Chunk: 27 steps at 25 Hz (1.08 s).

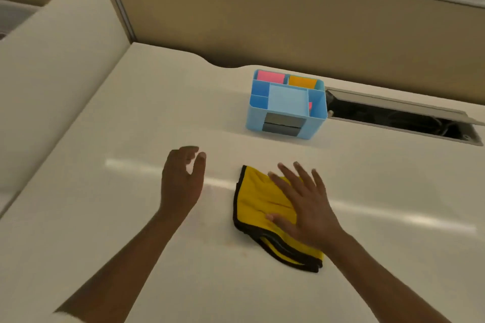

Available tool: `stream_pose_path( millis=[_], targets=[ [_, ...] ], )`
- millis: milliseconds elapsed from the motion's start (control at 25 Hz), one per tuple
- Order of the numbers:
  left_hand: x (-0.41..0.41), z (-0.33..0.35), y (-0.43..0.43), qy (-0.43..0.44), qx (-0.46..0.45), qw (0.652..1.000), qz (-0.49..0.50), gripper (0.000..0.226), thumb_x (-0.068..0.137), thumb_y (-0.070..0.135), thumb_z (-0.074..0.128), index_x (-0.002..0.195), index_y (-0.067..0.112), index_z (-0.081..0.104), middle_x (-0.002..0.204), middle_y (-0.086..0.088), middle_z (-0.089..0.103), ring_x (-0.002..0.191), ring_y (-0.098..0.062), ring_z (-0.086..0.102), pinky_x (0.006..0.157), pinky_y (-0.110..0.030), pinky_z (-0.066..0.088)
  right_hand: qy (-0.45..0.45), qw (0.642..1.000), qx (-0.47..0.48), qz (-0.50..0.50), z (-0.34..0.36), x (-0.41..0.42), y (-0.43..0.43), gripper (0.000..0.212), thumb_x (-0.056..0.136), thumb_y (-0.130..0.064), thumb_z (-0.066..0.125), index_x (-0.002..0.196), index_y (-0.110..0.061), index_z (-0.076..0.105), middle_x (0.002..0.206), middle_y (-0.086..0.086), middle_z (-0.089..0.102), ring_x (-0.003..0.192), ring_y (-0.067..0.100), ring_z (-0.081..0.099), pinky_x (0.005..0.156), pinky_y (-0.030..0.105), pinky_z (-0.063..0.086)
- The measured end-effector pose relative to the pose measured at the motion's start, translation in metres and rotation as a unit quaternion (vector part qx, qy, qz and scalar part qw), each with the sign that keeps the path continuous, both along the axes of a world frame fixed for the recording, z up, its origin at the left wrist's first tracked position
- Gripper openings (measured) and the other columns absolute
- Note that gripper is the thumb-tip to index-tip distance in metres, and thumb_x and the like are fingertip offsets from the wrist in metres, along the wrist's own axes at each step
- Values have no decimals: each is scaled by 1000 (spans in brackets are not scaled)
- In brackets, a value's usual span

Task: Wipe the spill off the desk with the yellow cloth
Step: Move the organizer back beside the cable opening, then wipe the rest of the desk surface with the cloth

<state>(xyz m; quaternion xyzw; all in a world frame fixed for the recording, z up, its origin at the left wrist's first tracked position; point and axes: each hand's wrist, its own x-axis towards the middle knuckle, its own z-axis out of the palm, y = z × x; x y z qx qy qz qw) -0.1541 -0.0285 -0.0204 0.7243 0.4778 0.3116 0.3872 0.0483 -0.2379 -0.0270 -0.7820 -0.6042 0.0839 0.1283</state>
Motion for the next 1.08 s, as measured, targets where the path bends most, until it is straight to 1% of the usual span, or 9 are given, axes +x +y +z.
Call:
stream_pose_path(
  millis=[80,240,320,440,640,760,840,960,1080],
  targets=[
    [-83,-26,-30,81,63,994,33,42,95,46,47,116,16,67,110,1,65,104,-24,63,90,-42,49,-46,988,-73,130,-22,-7,-2,79,92,-76,39,158,-44,8,169,-7,-2,155,28,-9,119,66,5],
    [-182,-49,-98,224,123,954,155,40,96,38,44,119,14,67,117,-7,63,111,-32,59,89,-40,32,-92,981,-75,151,-37,1,26,68,97,-72,25,157,-48,4,169,-9,-6,155,29,-9,121,63,5],
    [-190,-53,-112,249,132,944,169,40,96,37,45,119,12,67,118,-10,62,112,-33,58,91,-42,33,-79,993,-64,66,-43,-1,43,65,97,-72,17,157,-47,7,169,-10,-2,155,29,-2,121,60,9],
    [-186,-60,-114,284,159,931,165,39,97,38,46,114,11,68,116,-11,63,110,-35,60,91,-46,35,-48,996,-67,-16,-45,-41,46,74,91,-80,22,157,-45,15,169,-6,4,154,32,4,121,55,8],
    [-187,-70,-110,305,194,917,172,38,98,38,47,113,9,67,115,-13,63,110,-37,60,88,-48,38,-73,986,-21,147,-43,-36,-24,62,96,-69,34,153,-47,28,167,-7,17,151,32,22,117,53,26],
    [-183,-73,-109,321,213,907,170,38,98,38,47,112,9,66,114,-13,63,107,-37,60,86,-48,38,-82,996,-16,-28,-44,-25,28,62,95,-66,30,150,-40,40,162,4,34,141,43,36,112,58,31],
    [-185,-75,-107,325,229,902,170,37,99,37,46,111,8,65,113,-14,63,104,-38,60,84,-48,38,-42,991,-30,-127,-44,-62,93,64,96,-65,31,151,-34,38,161,9,33,141,47,32,114,61,26],
    [-186,-78,-108,333,238,895,175,35,100,36,46,112,9,64,114,-13,62,104,-37,60,84,-48,38,-32,999,12,-14,-49,-138,112,61,94,-61,39,149,-34,44,159,9,37,138,48,35,111,58,28],
    [-186,-79,-108,348,231,891,175,36,101,37,44,114,10,63,117,-13,61,106,-36,59,84,-48,38,-42,980,-3,196,-49,-146,31,61,91,-59,47,150,-44,38,163,-1,31,142,41,35,110,51,31]
  ],
)
